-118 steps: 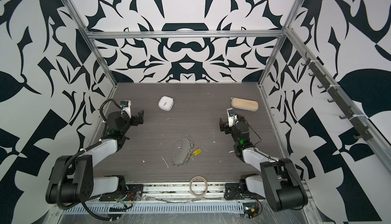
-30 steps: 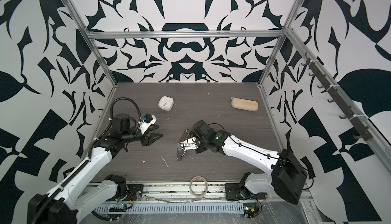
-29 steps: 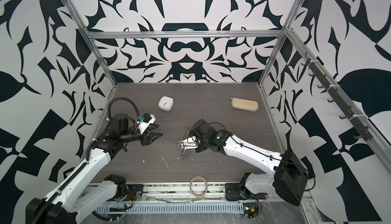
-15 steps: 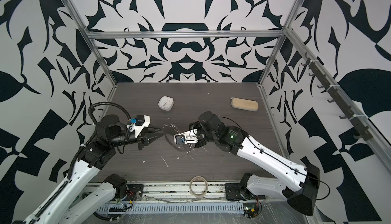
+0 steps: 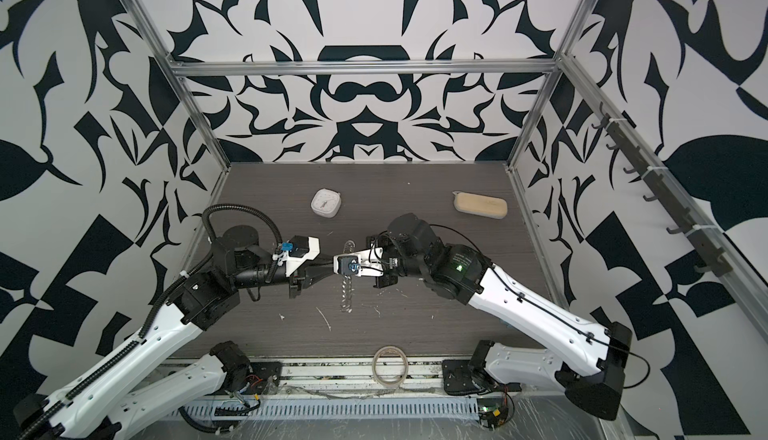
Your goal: Remove the keys from the keyring
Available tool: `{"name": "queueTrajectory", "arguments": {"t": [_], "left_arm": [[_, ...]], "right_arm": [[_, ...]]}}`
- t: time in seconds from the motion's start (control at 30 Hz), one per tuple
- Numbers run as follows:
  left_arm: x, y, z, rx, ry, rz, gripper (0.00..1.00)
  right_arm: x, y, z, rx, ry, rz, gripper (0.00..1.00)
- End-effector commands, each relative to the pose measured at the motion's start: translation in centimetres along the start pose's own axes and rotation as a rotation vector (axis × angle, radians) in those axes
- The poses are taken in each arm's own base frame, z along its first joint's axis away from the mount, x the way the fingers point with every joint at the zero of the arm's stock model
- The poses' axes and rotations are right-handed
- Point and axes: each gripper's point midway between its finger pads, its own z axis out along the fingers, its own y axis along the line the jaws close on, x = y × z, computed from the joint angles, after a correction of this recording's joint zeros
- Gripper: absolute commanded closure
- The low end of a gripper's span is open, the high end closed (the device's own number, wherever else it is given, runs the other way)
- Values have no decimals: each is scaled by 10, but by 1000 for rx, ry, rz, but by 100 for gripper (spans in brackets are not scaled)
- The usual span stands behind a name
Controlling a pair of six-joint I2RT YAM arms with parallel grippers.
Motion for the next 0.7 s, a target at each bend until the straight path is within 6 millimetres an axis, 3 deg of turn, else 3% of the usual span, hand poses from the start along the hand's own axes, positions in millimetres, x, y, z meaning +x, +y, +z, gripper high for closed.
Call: {"name": "queueTrajectory", "arguments": {"t": [0.0,0.37,0.67], "left_arm": [[-4,7,2,-28,-9,55,74],[-2,12,9,-25,16,82,77],[-9,13,1,-56,3,114,78]], "right_arm": [[-21,-15,-10,40,-57,40,100],[-18,-12,-3,29,-49,19,100],[-20,-11,-2,19,-52,5,100]]}}
